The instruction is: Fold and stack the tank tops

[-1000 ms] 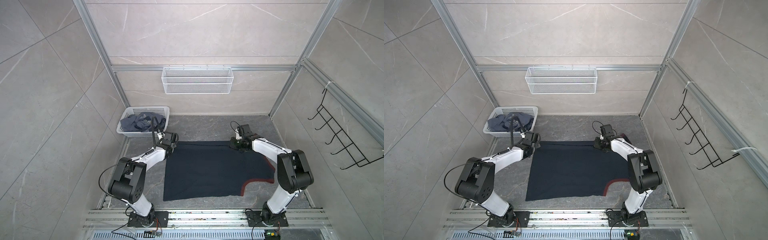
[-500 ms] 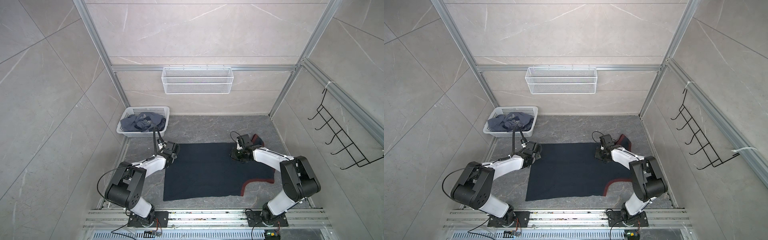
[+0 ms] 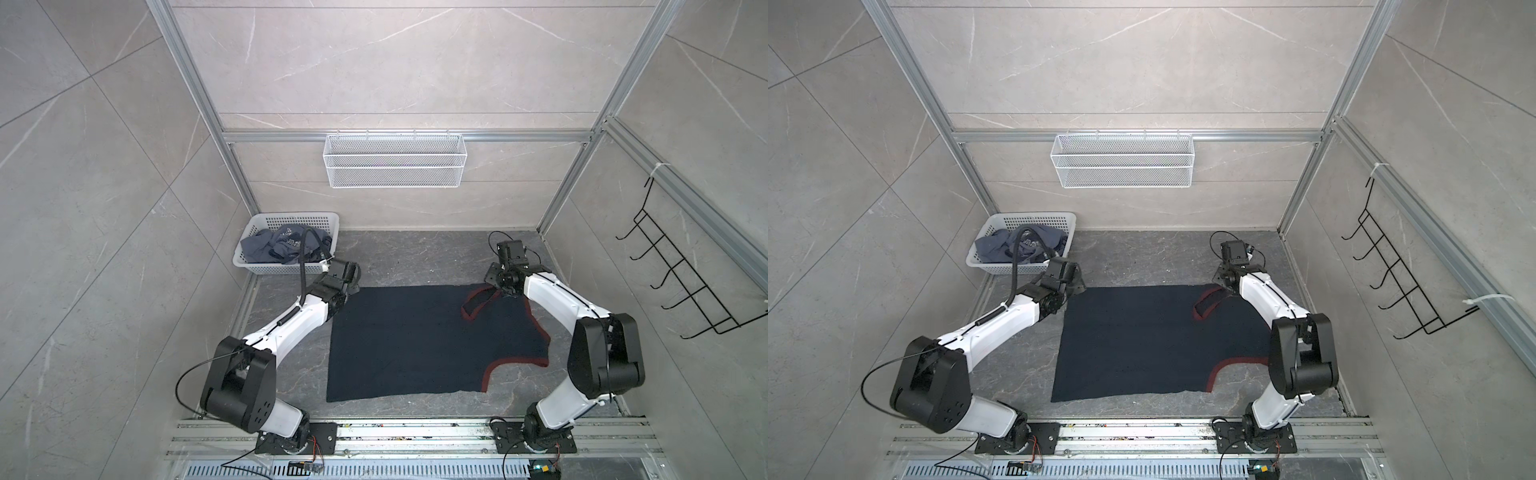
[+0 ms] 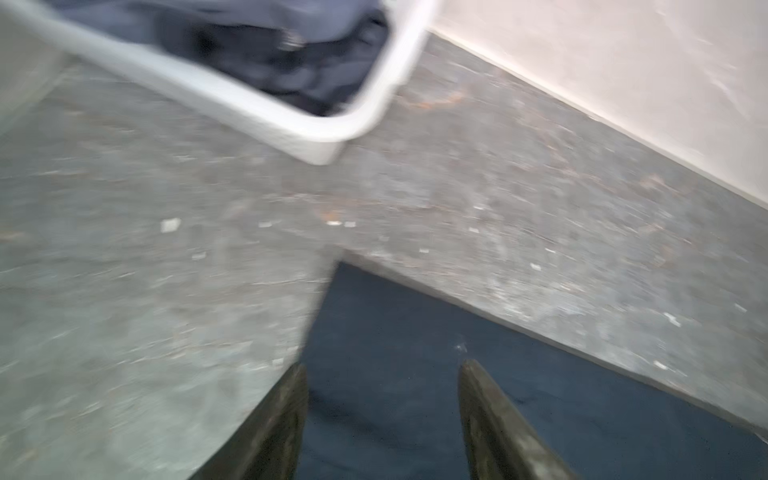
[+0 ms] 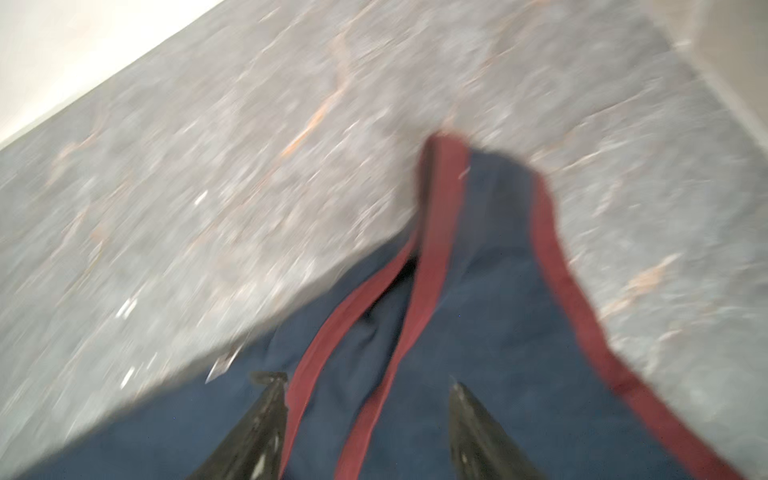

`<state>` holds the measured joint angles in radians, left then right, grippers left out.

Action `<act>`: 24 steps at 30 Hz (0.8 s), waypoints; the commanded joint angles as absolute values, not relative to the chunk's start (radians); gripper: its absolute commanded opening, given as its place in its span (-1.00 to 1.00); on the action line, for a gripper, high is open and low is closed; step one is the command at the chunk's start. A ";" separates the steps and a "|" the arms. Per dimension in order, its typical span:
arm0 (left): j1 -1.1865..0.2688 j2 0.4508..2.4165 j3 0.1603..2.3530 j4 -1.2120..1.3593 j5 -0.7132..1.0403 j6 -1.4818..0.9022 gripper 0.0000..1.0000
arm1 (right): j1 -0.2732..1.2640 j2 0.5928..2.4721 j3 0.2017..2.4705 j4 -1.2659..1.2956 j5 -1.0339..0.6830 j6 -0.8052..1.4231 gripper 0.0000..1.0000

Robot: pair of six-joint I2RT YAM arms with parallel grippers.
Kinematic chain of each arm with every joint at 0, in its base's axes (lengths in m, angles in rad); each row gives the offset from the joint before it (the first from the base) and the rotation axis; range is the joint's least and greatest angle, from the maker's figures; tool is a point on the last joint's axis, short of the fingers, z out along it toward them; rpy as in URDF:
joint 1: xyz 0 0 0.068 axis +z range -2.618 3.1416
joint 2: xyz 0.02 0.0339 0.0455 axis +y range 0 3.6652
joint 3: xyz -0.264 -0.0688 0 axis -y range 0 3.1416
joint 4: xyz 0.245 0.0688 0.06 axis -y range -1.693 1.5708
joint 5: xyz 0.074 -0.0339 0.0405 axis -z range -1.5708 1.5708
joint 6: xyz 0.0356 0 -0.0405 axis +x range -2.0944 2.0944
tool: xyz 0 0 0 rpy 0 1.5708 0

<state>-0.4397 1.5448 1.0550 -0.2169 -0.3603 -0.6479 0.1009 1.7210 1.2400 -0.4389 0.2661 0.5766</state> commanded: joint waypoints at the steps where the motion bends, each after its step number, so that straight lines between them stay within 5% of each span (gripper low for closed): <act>1: -0.451 1.655 1.095 -0.207 -0.223 -0.598 0.23 | 0.078 1.846 1.356 -0.527 0.395 0.597 0.28; 10: -0.451 1.782 1.120 -0.164 -0.142 -0.616 0.24 | 0.032 2.047 1.564 -0.644 0.486 0.603 0.26; 24: -0.451 1.841 1.108 -0.192 -0.199 -0.665 0.25 | -0.047 2.043 1.498 -0.617 0.450 0.636 0.05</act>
